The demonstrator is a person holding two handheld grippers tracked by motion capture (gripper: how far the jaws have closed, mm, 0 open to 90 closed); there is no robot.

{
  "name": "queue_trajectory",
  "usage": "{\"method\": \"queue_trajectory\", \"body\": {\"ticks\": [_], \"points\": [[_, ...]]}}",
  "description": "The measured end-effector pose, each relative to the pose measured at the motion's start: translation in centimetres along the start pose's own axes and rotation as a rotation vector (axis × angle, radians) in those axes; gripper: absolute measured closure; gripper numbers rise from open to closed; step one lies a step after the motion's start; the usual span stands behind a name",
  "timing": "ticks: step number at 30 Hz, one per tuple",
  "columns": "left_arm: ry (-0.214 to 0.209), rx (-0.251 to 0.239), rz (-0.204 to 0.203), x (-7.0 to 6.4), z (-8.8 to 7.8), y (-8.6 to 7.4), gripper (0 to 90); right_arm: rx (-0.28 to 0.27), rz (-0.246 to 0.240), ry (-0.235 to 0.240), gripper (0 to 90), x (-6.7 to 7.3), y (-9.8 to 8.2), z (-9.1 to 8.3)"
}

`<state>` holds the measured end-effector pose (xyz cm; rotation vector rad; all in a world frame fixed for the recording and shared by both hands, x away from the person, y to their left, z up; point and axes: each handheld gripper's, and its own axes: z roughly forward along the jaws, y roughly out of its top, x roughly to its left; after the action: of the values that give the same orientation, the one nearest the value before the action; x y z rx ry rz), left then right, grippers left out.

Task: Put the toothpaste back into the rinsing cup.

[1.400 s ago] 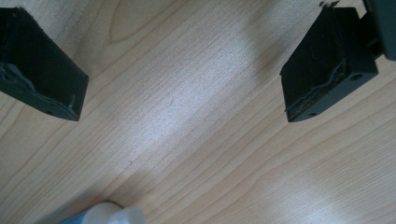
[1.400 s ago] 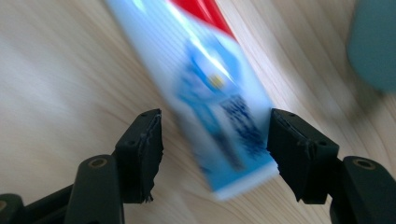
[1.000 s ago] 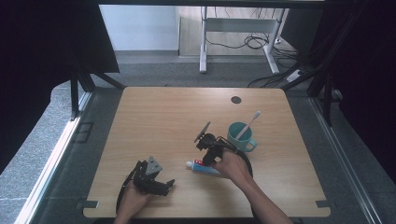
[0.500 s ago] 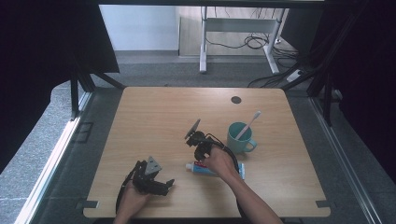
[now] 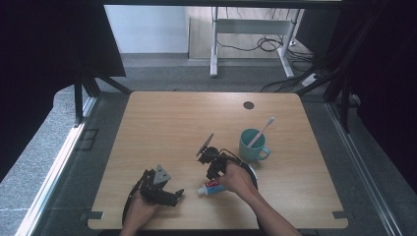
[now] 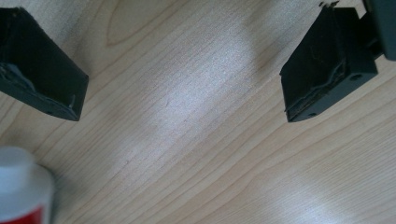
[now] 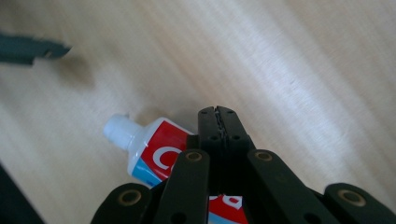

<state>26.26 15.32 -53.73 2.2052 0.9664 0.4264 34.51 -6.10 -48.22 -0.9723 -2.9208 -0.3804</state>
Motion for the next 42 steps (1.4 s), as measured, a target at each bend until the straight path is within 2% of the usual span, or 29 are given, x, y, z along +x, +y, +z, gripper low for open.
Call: {"method": "queue_trajectory", "body": {"ticks": [9, 13, 16, 19, 22, 24, 26, 29, 32, 37, 42], "points": [[0.0, -0.006, -0.006, 0.0, 0.0, 0.0, 0.9, 0.031, -0.059, 0.009, 86.4, 1.6, -3.0, -0.8], [-0.002, -0.005, -0.006, 0.0, 0.0, 0.0, 0.9, 0.035, -0.053, 0.017, 84.3, 1.6, -4.6, -1.3], [-0.002, -0.002, -0.003, -0.1, 0.1, 0.1, 0.9, 0.028, -0.042, 0.031, 75.8, 1.5, -5.4, -1.9], [-0.003, 0.001, 0.0, -0.2, 0.2, 0.1, 0.9, 0.002, -0.015, -0.012, 59.9, 1.2, -5.7, -3.3], [-0.003, 0.001, 0.0, -0.2, 0.2, 0.1, 0.9, 0.05, 0.032, -0.07, 38.9, 0.6, -6.2, -3.7], [-0.003, 0.0, -0.002, -0.1, 0.1, 0.1, 0.9, 0.091, 0.087, -0.076, 29.0, 0.0, -6.7, -3.2], [-0.003, 0.001, -0.001, -0.1, 0.1, 0.1, 0.9, 0.102, 0.11, -0.072, 24.7, -0.4, -7.0, -2.6], [-0.004, 0.001, -0.001, -0.1, 0.0, 0.1, 0.9, 0.066, 0.158, -0.026, 22.8, -0.9, -7.1, -2.2], [-0.003, 0.003, 0.0, -0.1, 0.1, 0.0, 0.9, 0.078, 0.178, -0.006, 17.0, -0.7, -6.9, -1.8], [-0.003, 0.003, 0.002, -0.1, 0.1, 0.0, 0.9, 0.114, 0.187, -0.036, 13.0, -0.5, -6.4, -1.5], [-0.003, 0.004, 0.003, -0.1, 0.1, 0.0, 0.9, 0.131, 0.213, -0.018, 11.1, -1.2, -6.8, -1.2]]}}
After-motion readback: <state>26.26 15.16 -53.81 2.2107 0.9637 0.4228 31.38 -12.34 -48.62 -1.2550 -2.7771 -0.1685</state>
